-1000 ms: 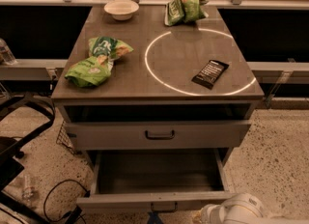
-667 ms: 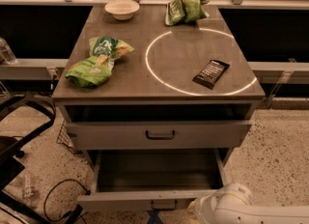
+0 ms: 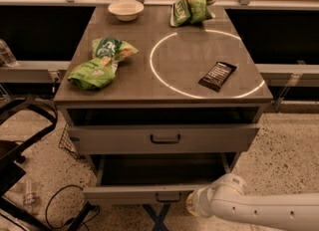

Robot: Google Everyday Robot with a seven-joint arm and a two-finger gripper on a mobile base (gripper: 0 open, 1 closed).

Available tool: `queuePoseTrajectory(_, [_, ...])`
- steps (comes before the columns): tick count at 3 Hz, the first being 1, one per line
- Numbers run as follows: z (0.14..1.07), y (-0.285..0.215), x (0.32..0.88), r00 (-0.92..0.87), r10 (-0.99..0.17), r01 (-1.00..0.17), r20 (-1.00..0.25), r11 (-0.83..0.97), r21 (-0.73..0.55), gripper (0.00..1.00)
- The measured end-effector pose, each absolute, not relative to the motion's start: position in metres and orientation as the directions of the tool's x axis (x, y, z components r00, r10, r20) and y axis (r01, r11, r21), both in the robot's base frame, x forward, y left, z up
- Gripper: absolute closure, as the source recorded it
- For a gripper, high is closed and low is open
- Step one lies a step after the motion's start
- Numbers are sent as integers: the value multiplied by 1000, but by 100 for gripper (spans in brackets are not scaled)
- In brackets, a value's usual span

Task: Close middle drawer

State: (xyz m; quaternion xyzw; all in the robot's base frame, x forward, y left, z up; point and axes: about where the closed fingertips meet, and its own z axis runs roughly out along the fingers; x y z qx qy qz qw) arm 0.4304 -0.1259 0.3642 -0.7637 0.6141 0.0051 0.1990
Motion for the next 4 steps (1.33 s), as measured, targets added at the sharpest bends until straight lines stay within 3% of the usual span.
queuePoseTrajectory(4, [385, -89, 490, 336, -915, -901, -223, -243, -359, 100])
